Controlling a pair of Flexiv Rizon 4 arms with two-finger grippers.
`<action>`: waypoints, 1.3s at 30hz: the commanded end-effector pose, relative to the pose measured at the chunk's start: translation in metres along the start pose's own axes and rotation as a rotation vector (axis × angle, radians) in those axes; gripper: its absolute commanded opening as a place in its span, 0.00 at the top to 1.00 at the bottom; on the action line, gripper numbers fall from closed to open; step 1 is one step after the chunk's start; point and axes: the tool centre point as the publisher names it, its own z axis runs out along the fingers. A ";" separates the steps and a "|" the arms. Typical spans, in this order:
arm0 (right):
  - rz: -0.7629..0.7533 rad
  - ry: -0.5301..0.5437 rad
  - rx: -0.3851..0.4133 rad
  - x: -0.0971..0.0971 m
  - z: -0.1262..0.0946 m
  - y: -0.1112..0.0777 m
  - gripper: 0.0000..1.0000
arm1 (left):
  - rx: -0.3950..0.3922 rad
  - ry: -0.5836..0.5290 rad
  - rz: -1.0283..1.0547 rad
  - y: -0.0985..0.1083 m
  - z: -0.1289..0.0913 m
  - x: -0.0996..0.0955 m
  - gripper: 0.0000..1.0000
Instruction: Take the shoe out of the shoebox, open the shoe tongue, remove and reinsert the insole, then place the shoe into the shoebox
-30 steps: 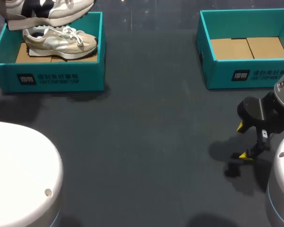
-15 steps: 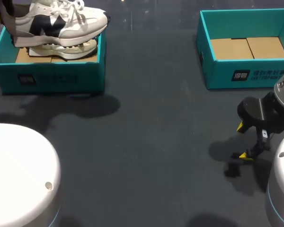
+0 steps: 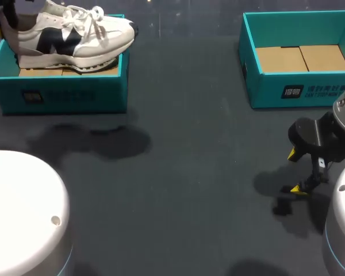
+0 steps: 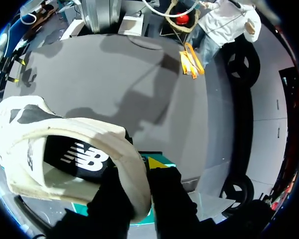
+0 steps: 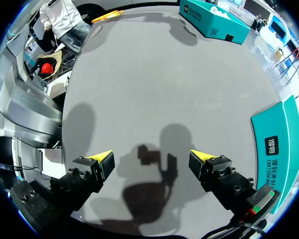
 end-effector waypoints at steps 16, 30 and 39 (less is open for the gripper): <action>0.000 -0.003 0.002 0.002 0.000 0.000 0.00 | -0.022 -0.023 0.019 -0.099 0.004 -0.032 1.00; 0.000 -0.003 0.002 0.002 0.000 0.000 0.00 | 0.077 0.015 0.000 -0.121 0.029 -0.059 1.00; 0.000 -0.003 0.002 0.002 0.000 0.000 0.00 | 0.069 0.065 0.043 -0.164 0.049 -0.104 1.00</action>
